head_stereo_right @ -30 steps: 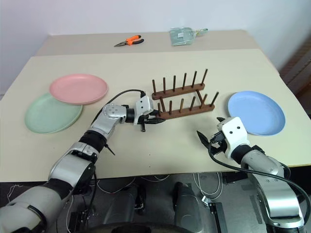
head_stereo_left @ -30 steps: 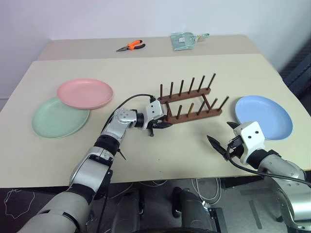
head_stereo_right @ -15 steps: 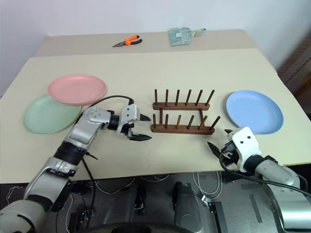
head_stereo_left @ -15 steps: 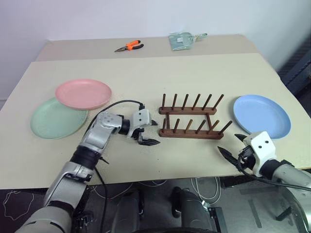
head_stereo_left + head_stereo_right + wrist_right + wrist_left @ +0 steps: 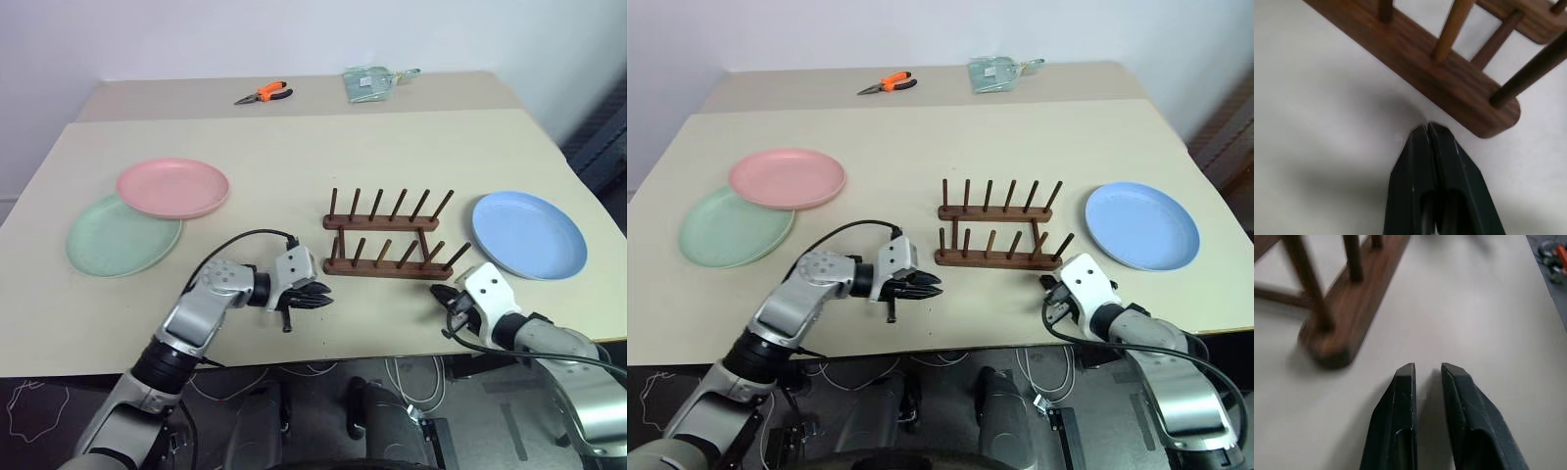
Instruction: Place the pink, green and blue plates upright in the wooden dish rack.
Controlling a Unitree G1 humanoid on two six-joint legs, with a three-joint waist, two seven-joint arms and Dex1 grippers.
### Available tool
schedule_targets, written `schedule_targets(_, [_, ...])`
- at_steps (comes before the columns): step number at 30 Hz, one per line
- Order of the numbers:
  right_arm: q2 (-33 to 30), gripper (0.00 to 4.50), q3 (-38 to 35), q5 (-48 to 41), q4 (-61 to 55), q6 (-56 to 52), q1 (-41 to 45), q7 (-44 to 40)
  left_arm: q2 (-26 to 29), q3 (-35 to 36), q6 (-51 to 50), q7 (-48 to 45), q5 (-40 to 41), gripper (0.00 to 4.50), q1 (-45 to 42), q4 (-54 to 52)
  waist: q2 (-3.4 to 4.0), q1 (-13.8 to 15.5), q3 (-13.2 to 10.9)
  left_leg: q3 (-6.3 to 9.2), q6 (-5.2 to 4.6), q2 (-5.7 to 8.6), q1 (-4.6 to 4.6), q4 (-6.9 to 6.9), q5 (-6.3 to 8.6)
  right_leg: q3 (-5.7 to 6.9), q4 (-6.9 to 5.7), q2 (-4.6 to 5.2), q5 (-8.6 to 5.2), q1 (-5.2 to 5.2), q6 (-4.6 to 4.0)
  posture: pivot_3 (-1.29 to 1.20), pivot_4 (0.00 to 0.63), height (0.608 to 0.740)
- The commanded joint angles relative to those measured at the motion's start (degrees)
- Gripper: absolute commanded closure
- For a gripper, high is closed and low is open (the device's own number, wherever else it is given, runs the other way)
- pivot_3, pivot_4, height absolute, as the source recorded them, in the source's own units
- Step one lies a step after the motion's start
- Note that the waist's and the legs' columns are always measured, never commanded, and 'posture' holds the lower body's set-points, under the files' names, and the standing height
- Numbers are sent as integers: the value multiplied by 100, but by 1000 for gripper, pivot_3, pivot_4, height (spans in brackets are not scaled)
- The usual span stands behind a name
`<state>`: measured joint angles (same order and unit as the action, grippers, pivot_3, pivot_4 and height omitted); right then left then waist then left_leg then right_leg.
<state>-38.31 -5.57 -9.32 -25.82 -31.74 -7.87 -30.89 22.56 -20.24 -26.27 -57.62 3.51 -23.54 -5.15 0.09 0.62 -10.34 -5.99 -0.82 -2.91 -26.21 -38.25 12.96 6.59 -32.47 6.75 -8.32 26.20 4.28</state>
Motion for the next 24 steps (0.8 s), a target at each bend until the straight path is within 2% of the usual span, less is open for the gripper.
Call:
schedule_targets(1, [89, 4500, 263, 400, 374, 22, 334, 304, -294, -95, -17, 723, -302, 3676, -48, 127, -10, -1, 9, 0, 0, 1, 4, 0, 0, 0, -2, 0, 0, -3, 0, 0, 150, 740])
schedule_targets(9, [348, 4500, 656, 894, 1681, 473, 1609, 623, -788, 10, 89, 1805, -610, 3676, -354, 884, -9, -26, 15, 5, 1, -13, 51, 5, 1, 11, 23, -12, 2, -57, -2, 0, 150, 740])
schedule_targets(10, [374, 4500, 681, 934, 1810, 528, 1724, 636, -823, 24, 116, 1876, -612, 3676, -414, 1009, 16, -35, 28, 12, 1, -42, 47, 11, 1, 19, 55, -31, 8, -73, -3, 0, 150, 740])
schedule_targets(11, [404, 4500, 698, 968, 1944, 582, 1845, 646, -859, 51, 180, 1939, -599, 3676, -493, 1162, 56, -29, 51, 11, 1, -91, 17, 11, 1, 25, 142, -80, 84, -95, -7, 0, 150, 740])
schedule_targets(12, [423, 4500, 710, 989, 2035, 625, 1921, 652, -878, 65, 232, 1980, -582, 3676, -546, 1267, 35, -10, 58, 1, 0, -155, -31, 22, 0, 24, 147, -126, 113, -96, -28, 0, 150, 740])
schedule_targets(13, [435, 4500, 717, 1002, 2103, 670, 1974, 653, -892, 77, 286, 2023, -575, 3676, -598, 1364, 0, -5, 62, -45, -12, -169, -31, 22, -11, -7, -77, -106, 15, -98, -30, 0, 150, 740])
schedule_targets(14, [446, 4500, 722, 1023, 2155, 723, 2014, 653, -907, 93, 321, 2067, -566, 3676, -647, 1458, -21, 16, 53, -132, -14, -164, 9, 24, -13, -99, -310, -83, -259, -78, -52, 0, 150, 740])
schedule_targets(16, [466, 4500, 713, 1045, 2246, 798, 2095, 643, -911, 129, 439, 2116, -559, 3676, -753, 1660, -5, 7, 57, -134, -10, -66, 92, 44, -15, -122, -329, -83, -315, -81, -59, 0, 150, 740])
schedule_targets(19, [490, 4500, 626, 979, 2208, 800, 2096, 582, -883, 180, 476, 2119, -528, 3676, -799, 1741, 1, -29, 59, 4, -3, -61, 87, 28, -19, -48, -282, -106, -308, -119, -68, 0, 150, 740])
schedule_targets(22, [447, 3716, 435, 710, 1858, 682, 1938, 352, -651, 202, 466, 1922, -459, 3751, -630, 1446, 0, -108, 59, 10, -4, -64, 87, 15, -20, -29, -267, -86, -302, -130, -62, 0, 150, 740])
schedule_targets(23, [425, 3315, 406, 673, 1770, 671, 1892, 307, -582, 209, 468, 1882, -446, 3751, -582, 1366, 0, -132, 60, 4, -5, -64, 87, 11, -21, -29, -268, -84, -299, -131, -60, 0, 150, 740])
schedule_targets(24, [402, 2712, 391, 675, 1686, 668, 1846, 291, -524, 242, 445, 1858, -415, 3495, -539, 1297, 0, -141, 60, 0, -8, -64, 85, 8, -23, -32, -268, -82, -297, -130, -59, 0, 150, 740])
